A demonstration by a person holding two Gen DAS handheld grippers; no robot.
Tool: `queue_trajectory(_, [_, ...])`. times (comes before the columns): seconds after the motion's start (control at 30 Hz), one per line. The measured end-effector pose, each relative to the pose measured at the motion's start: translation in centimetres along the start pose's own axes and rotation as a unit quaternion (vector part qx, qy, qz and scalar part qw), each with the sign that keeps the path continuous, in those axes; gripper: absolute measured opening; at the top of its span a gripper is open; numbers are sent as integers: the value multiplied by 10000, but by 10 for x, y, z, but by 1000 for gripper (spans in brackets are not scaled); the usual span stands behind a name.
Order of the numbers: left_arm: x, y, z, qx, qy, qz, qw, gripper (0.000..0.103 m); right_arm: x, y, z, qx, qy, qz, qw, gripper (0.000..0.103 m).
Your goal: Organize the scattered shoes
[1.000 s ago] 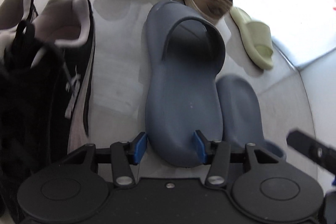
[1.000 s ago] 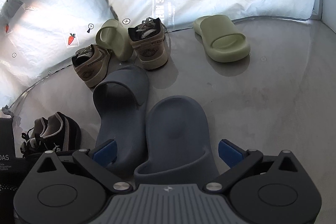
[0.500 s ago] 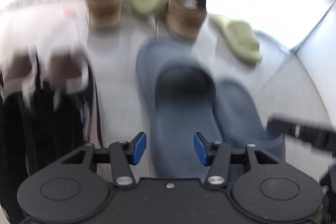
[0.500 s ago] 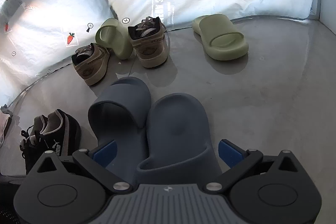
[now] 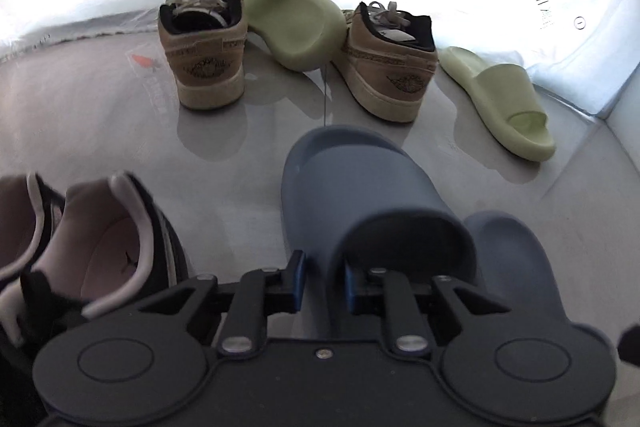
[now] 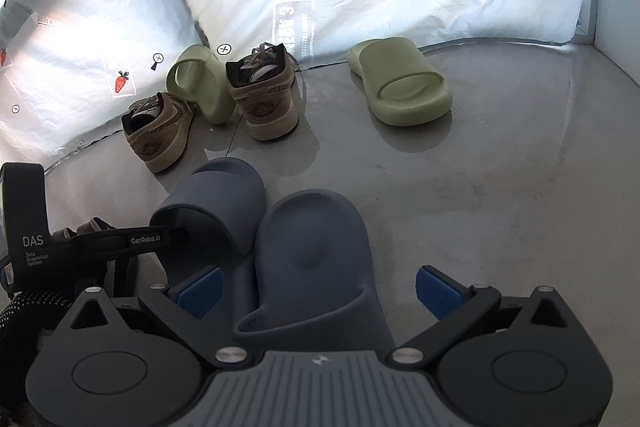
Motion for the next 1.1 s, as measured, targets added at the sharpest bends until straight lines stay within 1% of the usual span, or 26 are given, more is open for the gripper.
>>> queue_trajectory(0.07, [0,-2,-1,51,16,-9,10000,11,5,0,-1,-18,79,-46,10000,102])
queue_trajectory(0.2, [0,-5,-1,171,65,-5,9998,11,4,3,-5,-105,85,-32,9999,102])
queue_trajectory(0.27, [0,-6,-2,232,90,-3,9997,11,-1,7,-7,-169,47,20,9998,102])
queue_trajectory(0.3, [0,-7,-2,262,102,-2,9996,14,-5,9,-8,-201,7,55,9998,102])
queue_trajectory(0.4, [0,-9,-2,352,139,1,9993,28,-18,12,-11,-278,-196,152,9993,102])
queue_trajectory(0.43, [0,-10,-2,382,152,2,9992,41,-22,13,-12,-302,-264,188,9990,102])
queue_trajectory(0.47, [0,-9,-1,404,177,22,9990,51,-25,14,-14,-329,-328,226,9987,102])
queue_trajectory(0.5, [1,-7,0,425,204,43,9989,51,-29,14,-16,-352,-383,258,9983,102])
queue_trajectory(0.6, [2,-2,5,489,285,106,9983,50,-31,12,-17,-359,-444,262,9980,102])
queue_trajectory(0.63, [2,-1,6,511,312,127,9981,44,-30,11,-17,-336,-446,243,9981,102])
queue_trajectory(0.67, [3,1,8,532,339,148,9979,34,-28,10,-16,-325,-428,225,9983,102])
queue_trajectory(0.7, [3,2,9,553,365,169,9977,27,-26,9,-16,-317,-408,207,9984,102])
queue_trajectory(0.8, [4,7,13,617,446,233,9968,23,-18,8,-19,-377,-338,131,9986,102])
queue_trajectory(0.87, [5,10,16,659,500,275,9962,19,-15,9,-23,-457,-313,126,9984,102])
queue_trajectory(0.97, [6,15,21,723,580,338,9951,17,-17,14,-29,-629,-323,195,9973,102])
queue_trajectory(1.03, [6,13,18,741,624,334,9947,16,-20,19,-33,-769,-379,238,9960,102])
queue_trajectory(1.1, [5,11,14,757,667,327,9944,16,-23,26,-39,-945,-603,62,9937,102])
Point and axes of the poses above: each gripper's, at about its wrist camera, not at the fingertips, and y roughly the way its jaws point, x to its right, z to its top, the point moved 10 cm from there along y, roughly the way its jaws point, and after that the axes turned 4 degrees about z, right-handed, at the moved point
